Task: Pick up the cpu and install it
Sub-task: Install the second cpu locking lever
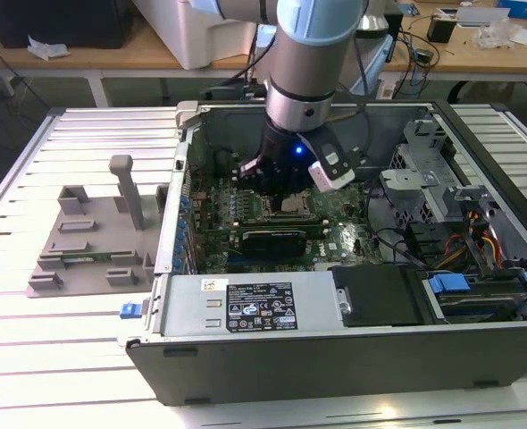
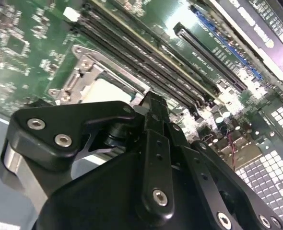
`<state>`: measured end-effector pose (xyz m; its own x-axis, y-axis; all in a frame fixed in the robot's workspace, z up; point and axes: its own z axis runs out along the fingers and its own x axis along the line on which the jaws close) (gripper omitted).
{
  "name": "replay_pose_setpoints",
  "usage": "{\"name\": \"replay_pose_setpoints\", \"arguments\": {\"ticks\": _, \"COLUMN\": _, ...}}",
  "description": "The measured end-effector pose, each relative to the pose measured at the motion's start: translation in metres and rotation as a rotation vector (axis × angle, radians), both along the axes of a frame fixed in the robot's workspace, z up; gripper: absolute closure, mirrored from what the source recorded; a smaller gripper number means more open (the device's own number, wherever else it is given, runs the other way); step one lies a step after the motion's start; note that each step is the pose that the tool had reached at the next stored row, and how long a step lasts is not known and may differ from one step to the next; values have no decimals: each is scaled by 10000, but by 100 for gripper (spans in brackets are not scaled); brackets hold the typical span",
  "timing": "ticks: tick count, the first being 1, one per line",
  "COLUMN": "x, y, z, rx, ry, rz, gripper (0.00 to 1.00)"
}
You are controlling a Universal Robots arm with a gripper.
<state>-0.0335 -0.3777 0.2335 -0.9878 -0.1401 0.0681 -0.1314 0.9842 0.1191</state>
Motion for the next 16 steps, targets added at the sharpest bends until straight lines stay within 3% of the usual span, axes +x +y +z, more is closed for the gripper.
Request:
{"name": "replay_pose_setpoints", "arguments": {"ticks": 7, "x": -120, "y": -23, "z": -165, "rx": 15, "ry": 1, "rz": 76, "gripper": 89}}
{"name": "replay_pose_setpoints", "arguments": {"ticks": 14, "x": -194, "y": -15, "z": -280, "rx": 190, "ry": 1, "rz": 462, "gripper": 89}}
{"name": "replay_pose_setpoints", "arguments": {"ticks": 16, "x": -194, "y": 2, "z": -304, "rx": 279, "ry": 5, "rz": 652, "gripper": 89}}
